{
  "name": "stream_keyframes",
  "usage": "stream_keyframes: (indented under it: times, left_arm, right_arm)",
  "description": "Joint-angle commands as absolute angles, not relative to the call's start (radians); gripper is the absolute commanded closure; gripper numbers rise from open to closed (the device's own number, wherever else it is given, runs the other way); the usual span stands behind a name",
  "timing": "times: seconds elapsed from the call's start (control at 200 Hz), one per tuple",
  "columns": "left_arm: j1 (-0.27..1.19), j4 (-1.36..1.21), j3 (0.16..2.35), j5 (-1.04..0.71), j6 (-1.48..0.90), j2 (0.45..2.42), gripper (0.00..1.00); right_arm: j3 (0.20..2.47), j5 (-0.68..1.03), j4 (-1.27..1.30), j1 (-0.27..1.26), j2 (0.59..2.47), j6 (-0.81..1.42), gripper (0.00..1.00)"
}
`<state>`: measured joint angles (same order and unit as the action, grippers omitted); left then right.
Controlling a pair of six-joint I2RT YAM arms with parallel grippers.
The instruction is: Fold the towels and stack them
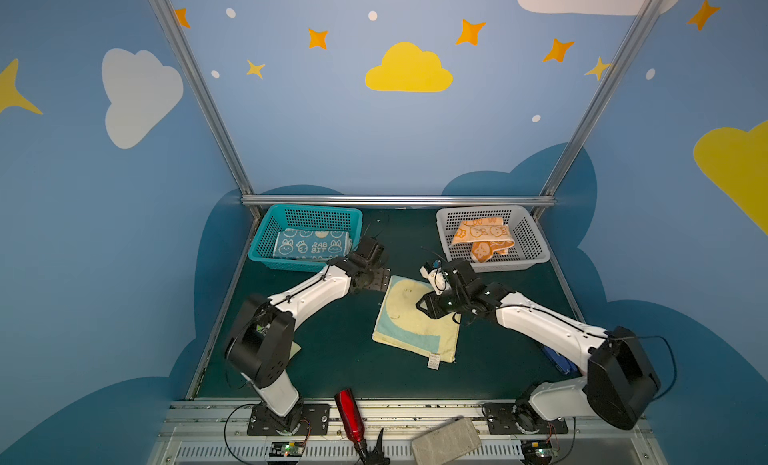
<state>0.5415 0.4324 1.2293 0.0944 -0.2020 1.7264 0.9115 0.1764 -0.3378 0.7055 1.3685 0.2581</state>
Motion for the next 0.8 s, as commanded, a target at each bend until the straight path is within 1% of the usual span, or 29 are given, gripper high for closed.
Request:
stream_keyframes:
  times: [0.0, 0.095, 0.305, 0.37, 0.511, 0.636, 0.796]
  left_arm:
    - [0.541, 0.487, 1.317, 0.043, -0.172, 1.820, 0.14]
    - [0.542, 0.487, 1.383, 0.028, -0.169, 1.902, 0.16]
    - [0.541, 0.509, 1.524, 0.025, -0.172, 2.062, 0.22]
    - [0.542, 0.520, 1.558, 0.025, -0.178, 2.096, 0.25]
    - [0.557, 0.542, 1.589, 0.032, -0.185, 2.141, 0.27]
    - [0.585, 0.575, 1.600, 0.089, -0.185, 2.174, 0.28]
    - [0.628, 0.628, 1.633, 0.184, -0.178, 2.233, 0.32]
  right_arm:
    - [0.891, 0.036, -0.443, 0.691, 1.317, 0.270, 0.58]
    - [0.867, 0.018, -0.449, 0.654, 1.285, 0.285, 0.57]
    - [0.820, 0.051, -0.432, 0.587, 1.256, 0.301, 0.58]
    - [0.816, 0.056, -0.432, 0.578, 1.257, 0.301, 0.58]
    - [0.816, 0.063, -0.435, 0.565, 1.267, 0.295, 0.58]
    - [0.816, 0.062, -0.437, 0.556, 1.281, 0.293, 0.58]
    - [0.825, 0.075, -0.438, 0.550, 1.302, 0.298, 0.59]
